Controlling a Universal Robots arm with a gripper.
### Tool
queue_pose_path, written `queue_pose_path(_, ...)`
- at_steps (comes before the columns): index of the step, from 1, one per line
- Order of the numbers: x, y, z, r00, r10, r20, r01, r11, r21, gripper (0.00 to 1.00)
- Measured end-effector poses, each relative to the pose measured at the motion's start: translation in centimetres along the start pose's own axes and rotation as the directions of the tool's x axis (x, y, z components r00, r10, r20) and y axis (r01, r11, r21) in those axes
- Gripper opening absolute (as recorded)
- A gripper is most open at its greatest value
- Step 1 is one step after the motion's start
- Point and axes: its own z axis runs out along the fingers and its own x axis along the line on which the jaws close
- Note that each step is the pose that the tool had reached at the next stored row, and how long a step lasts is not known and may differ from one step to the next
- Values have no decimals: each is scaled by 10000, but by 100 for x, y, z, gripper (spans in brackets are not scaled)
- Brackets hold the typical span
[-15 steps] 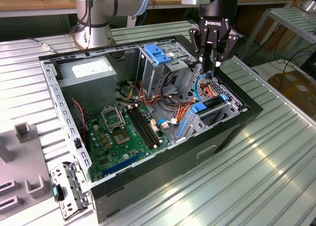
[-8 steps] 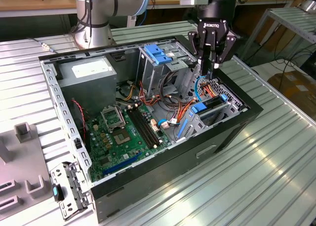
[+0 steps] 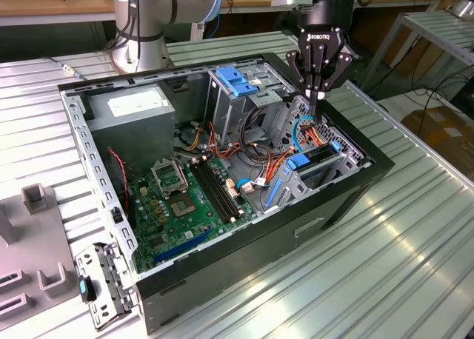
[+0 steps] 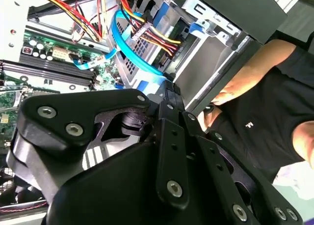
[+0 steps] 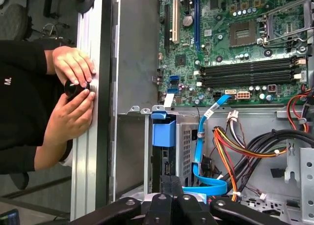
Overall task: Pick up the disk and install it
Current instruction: 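Insert the second disk wire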
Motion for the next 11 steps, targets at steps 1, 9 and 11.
queue_pose_path(1, -1, 0, 1, 10000, 1, -12, -1, 10000, 0, 11)
queue_pose_path(9, -15, -2, 27, 9997, 18, -242, -18, 10000, -2, 18)
queue_pose_path(11, -19, -3, 32, 9994, 26, -345, -26, 10000, -3, 18)
